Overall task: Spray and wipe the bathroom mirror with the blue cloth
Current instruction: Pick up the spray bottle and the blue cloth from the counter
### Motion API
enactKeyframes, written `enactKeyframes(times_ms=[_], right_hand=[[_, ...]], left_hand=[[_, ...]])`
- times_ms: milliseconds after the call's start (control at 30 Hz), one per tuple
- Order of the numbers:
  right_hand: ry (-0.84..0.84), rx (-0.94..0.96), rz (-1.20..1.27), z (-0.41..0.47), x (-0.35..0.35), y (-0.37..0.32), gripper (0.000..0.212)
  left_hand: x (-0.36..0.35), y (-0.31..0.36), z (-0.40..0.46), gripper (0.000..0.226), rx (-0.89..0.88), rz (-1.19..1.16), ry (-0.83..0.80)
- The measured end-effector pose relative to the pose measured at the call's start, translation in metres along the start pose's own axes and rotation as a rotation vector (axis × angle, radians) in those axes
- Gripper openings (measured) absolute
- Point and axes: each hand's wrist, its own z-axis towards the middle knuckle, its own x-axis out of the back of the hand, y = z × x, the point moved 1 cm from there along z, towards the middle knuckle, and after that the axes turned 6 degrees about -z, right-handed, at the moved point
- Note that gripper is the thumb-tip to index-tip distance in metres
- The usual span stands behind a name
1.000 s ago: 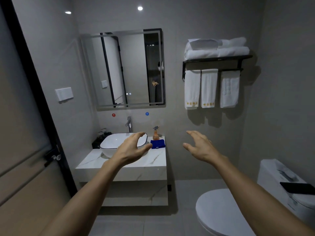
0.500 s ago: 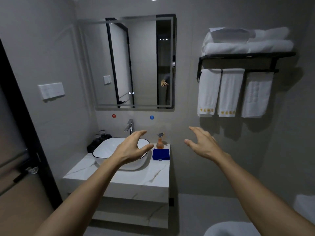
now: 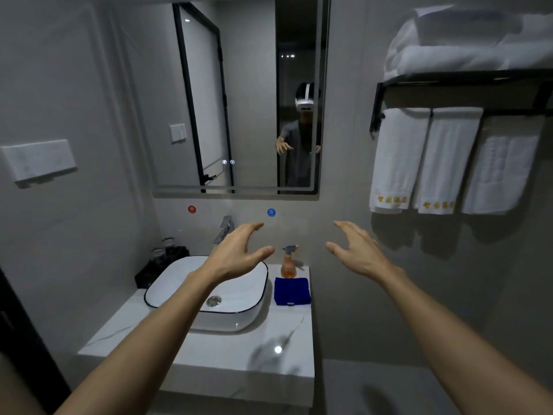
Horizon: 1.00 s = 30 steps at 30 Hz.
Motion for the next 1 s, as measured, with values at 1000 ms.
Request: enactKeyframes(times_ms=[1000], right_hand=[[-0.202, -0.197, 0.23, 0.249, -0.204, 0.078, 0.062]], left_hand=[[-0.138, -0.194, 0.249, 0.057, 0.25, -0.407, -0.109]])
